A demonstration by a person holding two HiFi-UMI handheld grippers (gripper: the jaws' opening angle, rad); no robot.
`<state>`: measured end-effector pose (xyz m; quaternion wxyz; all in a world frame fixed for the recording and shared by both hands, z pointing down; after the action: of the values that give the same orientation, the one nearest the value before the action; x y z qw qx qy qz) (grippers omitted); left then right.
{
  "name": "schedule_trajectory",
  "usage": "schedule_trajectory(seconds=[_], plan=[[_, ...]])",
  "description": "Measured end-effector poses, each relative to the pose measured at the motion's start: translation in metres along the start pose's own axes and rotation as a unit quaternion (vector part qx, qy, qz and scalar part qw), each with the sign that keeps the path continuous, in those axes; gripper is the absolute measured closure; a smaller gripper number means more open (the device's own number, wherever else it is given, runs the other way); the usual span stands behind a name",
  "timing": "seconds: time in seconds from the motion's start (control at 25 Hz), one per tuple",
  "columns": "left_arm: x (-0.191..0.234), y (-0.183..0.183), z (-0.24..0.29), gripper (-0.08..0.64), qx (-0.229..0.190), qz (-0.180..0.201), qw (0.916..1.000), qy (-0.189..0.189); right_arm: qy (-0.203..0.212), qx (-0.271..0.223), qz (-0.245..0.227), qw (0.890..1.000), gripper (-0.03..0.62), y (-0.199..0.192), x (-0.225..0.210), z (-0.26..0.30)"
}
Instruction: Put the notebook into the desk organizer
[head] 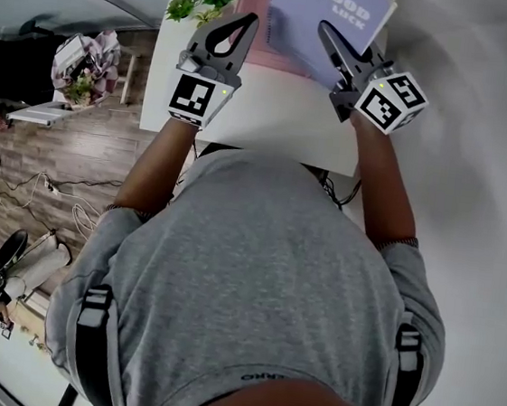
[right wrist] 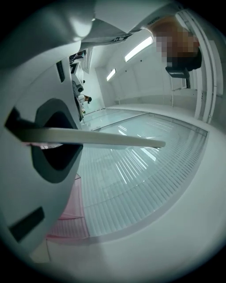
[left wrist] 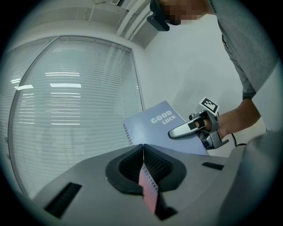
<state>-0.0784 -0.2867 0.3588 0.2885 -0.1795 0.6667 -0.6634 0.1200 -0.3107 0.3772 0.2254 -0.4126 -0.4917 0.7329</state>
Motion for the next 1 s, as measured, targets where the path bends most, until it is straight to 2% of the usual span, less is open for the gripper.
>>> schedule_trajectory(seconds=[0.32, 0.48, 0.68, 0.76, 0.88, 1.0], plan=[[-0.006, -0.008, 0.009, 0.54, 0.003, 0.011, 0.9999, -0.008, 0.019, 0.014, 0.068, 0.997, 0.554, -0.014, -0.016, 0.003], [-0.008, -0.011, 0.012, 0.54, -0.001, 0.011, 0.9999, -0.01, 0.028, 0.018, 0.117, 0.993, 0.554, -0.018, -0.023, 0.008], [-0.013, -0.012, 0.016, 0.54, 0.005, 0.01, 0.9999, -0.013, 0.037, 0.038, 0.151, 0.987, 0.552, -0.017, -0.025, 0.009], [-0.002, -0.013, 0.017, 0.54, 0.007, 0.004, 0.9999, -0.014, 0.04, 0.048, 0.171, 0.983, 0.552, -0.012, -0.026, 0.023], [0.042, -0.022, 0.027, 0.54, 0.013, -0.007, 0.9998, -0.014, 0.049, 0.061, 0.208, 0.975, 0.552, -0.003, -0.041, 0.074], [0.05, -0.023, 0.028, 0.54, 0.017, -0.015, 0.9997, -0.012, 0.055, 0.071, 0.23, 0.969, 0.552, -0.002, -0.047, 0.087]])
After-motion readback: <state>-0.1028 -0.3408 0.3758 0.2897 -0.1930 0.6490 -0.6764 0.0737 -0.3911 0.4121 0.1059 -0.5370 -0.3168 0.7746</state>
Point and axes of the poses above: the fingertips, and each gripper's own axes: z forward along the fingers, x to its left, y out of its top, the point moved 6 cm from there along -z, backward along the fingers, and after that the axes turned 8 degrees about x, right-handed, at the moved point
